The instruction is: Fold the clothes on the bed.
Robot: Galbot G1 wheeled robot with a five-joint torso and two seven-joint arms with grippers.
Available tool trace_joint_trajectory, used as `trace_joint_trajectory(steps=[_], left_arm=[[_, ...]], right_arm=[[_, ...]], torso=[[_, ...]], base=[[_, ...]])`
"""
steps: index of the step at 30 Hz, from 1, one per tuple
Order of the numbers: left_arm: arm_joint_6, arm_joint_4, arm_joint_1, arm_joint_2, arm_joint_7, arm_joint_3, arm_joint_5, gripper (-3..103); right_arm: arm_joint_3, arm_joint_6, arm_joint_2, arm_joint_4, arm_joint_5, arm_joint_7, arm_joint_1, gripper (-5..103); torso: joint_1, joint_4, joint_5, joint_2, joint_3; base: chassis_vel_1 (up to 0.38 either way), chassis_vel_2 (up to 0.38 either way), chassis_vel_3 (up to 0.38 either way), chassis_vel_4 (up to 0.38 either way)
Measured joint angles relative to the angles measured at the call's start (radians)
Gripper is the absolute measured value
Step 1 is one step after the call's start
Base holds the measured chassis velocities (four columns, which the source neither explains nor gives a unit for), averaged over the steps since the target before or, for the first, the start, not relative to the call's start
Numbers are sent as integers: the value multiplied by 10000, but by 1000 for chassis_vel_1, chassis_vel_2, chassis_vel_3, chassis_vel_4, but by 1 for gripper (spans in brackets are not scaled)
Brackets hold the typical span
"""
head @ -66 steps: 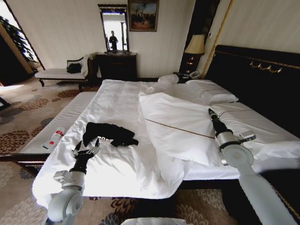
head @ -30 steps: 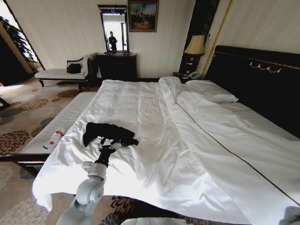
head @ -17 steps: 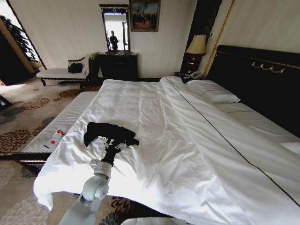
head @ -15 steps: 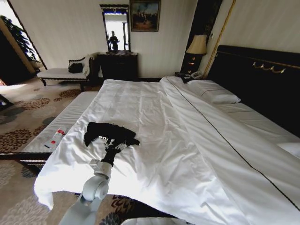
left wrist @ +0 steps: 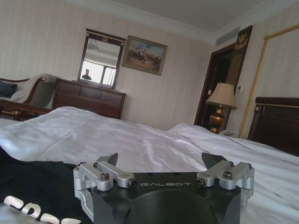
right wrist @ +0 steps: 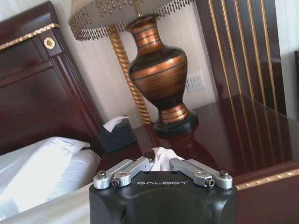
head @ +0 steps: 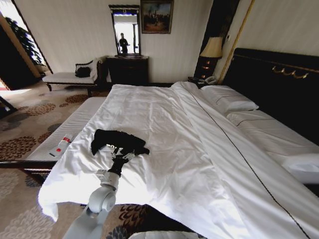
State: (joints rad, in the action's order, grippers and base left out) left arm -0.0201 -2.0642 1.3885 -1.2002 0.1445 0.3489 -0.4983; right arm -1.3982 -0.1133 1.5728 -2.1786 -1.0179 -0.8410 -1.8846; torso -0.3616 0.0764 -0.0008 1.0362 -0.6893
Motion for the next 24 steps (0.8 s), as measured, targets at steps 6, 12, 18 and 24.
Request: trace_joint_trajectory(steps=[6, 12, 18, 24], left_arm=[[0, 54, 29, 38, -5, 143, -2, 100], [67, 88, 159, 15, -10, 288, 2, 100], [119, 113, 220, -44, -17, 340, 53, 100], [122, 23, 288, -144, -21, 344, 108, 100]], right_arm=[[571, 521, 226, -332, 43, -530, 87, 16], [219, 1521, -49, -1586, -84, -1718, 76, 38], [-800, 1891, -773, -2823, -221, -2069, 39, 60], [-1318, 1885, -1362, -3218, -127, -1823, 42, 76]], torso=[[4, 13, -3, 2, 1], [4, -5, -2, 2, 0], [3, -8, -4, 2, -1], [2, -9, 0, 2, -1]], base=[[0, 0, 0, 0], [0, 0, 0, 0], [0, 0, 0, 0], [0, 0, 0, 0]])
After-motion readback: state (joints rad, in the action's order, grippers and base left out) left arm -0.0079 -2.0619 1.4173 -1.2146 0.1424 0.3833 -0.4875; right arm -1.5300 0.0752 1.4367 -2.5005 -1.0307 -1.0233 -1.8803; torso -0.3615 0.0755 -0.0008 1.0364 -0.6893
